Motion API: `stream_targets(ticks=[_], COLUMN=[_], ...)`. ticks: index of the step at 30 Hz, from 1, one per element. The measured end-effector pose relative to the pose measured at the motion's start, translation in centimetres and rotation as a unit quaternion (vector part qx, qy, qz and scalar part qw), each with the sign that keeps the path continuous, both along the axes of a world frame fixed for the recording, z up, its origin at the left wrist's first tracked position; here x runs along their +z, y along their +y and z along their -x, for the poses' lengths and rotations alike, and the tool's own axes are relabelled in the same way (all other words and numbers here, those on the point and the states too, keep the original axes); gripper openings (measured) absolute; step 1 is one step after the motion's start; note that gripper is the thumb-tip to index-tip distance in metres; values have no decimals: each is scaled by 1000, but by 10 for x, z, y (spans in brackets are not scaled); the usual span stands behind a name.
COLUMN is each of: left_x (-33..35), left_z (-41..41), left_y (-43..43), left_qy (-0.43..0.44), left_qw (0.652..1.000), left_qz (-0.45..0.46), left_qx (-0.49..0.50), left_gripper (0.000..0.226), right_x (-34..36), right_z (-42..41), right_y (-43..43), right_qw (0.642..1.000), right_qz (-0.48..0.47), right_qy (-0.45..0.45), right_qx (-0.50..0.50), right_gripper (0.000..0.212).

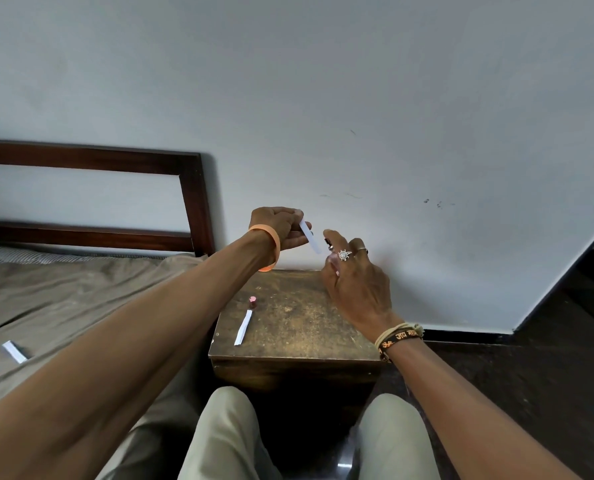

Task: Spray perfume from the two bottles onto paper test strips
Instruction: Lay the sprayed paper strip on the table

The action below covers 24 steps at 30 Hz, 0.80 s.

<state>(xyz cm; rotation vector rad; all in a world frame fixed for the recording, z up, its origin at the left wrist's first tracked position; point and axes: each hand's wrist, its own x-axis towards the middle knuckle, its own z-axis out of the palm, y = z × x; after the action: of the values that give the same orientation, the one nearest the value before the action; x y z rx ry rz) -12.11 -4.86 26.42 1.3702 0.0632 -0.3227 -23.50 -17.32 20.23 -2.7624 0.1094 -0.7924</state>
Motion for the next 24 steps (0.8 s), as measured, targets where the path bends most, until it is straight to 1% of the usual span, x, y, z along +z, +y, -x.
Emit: stream_targets(ticks=[3, 5, 8, 11, 13, 14, 15, 18, 19, 21, 22, 24], left_x=[-1, -2, -4, -5, -8, -11, -14, -22, -25, -32, -36, -47], left_z=[0, 1, 1, 4, 4, 2, 0, -6, -7, -7, -6, -3], left_y=[-1, -1, 0, -2, -2, -2, 0, 4, 4, 3, 2, -2], left_qy=[-1, 1, -20, -27, -25, -25, -25, -17, -12, -1, 4, 10], left_qw=[1000, 1000, 1000, 1000, 1000, 999, 999, 1000, 1000, 1000, 999, 997], left_qz=[-5, -2, -13, -12, -7, -10, -13, -11, -11, -20, -27, -35], left_qx=[-1, -3, 0, -4, -15, -20, -21, -4, 0, -10, -24, -63], left_gripper=[8, 8, 6, 6, 11, 13, 14, 13, 13, 14, 15, 17], right_x=[5, 7, 17, 27, 25, 21, 16, 1, -3, -10, -16, -29], right_z=[-2, -2, -6, -19, -24, -25, -24, -25, -26, -28, -30, -33], right_y=[2, 6, 12, 15, 15, 14, 14, 8, 4, -5, -9, -15], right_qw=[999, 999, 999, 999, 998, 994, 988, 971, 961, 939, 935, 950], right_qz=[32, 23, 21, 14, -59, -107, -149, -238, -277, -344, -354, -305], right_qy=[36, 25, -8, 22, 34, 31, 24, -8, -13, 13, 32, 55], right_qx=[9, 18, 28, 27, 14, 7, 5, 12, 10, 3, -5, -25], right_gripper=[41, 43, 45, 51, 58, 57, 53, 29, 26, 31, 32, 32])
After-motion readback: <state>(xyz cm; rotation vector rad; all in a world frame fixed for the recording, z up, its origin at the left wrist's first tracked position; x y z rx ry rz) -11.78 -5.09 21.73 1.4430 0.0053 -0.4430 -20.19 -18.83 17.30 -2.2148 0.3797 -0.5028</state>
